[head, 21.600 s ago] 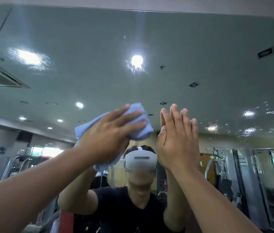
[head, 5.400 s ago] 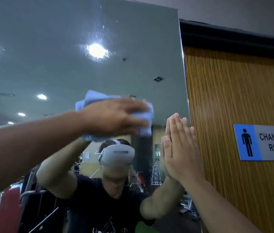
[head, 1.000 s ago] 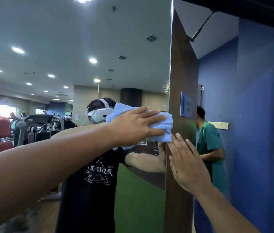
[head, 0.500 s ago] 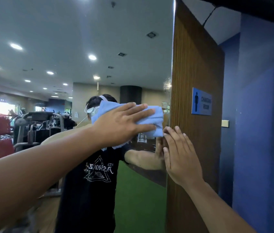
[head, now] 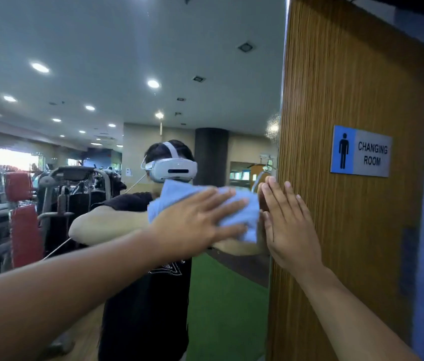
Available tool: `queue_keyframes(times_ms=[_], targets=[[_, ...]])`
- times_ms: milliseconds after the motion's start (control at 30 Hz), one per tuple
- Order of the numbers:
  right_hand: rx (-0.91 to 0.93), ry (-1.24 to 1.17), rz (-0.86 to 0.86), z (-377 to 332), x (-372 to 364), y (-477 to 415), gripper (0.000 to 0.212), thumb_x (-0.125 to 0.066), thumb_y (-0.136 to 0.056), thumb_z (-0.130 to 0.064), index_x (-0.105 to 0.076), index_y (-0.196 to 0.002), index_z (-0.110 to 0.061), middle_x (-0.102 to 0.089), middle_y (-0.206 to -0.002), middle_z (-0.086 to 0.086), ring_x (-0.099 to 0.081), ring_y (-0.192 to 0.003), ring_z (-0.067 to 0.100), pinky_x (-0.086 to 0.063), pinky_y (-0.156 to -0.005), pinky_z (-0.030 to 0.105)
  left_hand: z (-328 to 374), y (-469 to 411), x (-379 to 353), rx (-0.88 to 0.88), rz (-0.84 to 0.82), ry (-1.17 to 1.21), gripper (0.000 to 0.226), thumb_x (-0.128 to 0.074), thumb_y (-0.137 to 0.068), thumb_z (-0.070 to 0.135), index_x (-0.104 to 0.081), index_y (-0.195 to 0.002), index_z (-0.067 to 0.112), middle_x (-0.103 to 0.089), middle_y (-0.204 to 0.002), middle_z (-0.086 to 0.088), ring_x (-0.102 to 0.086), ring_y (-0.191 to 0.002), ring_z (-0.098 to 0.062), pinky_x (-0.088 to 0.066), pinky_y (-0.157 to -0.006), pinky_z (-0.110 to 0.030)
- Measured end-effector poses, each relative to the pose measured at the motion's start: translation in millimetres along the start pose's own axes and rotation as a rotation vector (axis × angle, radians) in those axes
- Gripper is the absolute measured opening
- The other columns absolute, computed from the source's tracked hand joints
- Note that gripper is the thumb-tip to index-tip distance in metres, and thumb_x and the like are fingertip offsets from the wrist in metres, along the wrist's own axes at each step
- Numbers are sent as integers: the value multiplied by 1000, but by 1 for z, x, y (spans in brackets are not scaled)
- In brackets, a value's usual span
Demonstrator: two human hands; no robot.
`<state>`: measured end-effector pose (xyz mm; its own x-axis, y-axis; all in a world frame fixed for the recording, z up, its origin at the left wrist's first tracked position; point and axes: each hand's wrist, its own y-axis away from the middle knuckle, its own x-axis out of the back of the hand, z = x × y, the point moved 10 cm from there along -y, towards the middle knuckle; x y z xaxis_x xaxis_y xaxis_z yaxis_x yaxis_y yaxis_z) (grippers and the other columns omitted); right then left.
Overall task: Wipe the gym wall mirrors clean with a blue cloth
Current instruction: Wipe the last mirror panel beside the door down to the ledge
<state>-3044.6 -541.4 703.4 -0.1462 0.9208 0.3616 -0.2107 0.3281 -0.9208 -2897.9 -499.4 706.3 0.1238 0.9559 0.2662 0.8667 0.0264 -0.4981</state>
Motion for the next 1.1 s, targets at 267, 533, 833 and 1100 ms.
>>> queue_keyframes(times_ms=[267,533,833,1100], targets=[[-6,14,-5,1,0,1,58,-20,-109,-29,-11,-165,-23,-4,-173,-5,-1,-159,19,-7,-127,40,-18,-2,-2,-12,-66,-76,54,-47,-85,19,-61,-135,34,-45,-154,-12,-46,-139,-35,-27,-118,-52],[19,79,52,13,13,-16,62,-31,-103,-19,-17,-164,-17,-12,-172,-1,-7,-159,22,-13,-125,44,-59,-49,21,216,38,-23,46,-36,-91,15,-70,-119,24,-53,-146,-18,-51,-134,-40,-39,-112,-50],[0,6,-50,23,3,-17,57,-20,-109,-30,0,-162,-30,6,-170,-16,7,-158,11,0,-126,35,39,-10,-14,-163,-16,-3,42,-40,-96,19,-69,-122,34,-56,-145,-11,-54,-132,-33,-39,-111,-50],[5,-21,-55,23,6,-18,64,-27,-103,-29,-2,-162,-26,-4,-170,-12,-2,-158,16,-17,-124,45,-39,-63,14,175,82,2,42,-70,-81,11,-67,-121,22,-53,-145,-18,-49,-135,-41,-37,-113,-50]])
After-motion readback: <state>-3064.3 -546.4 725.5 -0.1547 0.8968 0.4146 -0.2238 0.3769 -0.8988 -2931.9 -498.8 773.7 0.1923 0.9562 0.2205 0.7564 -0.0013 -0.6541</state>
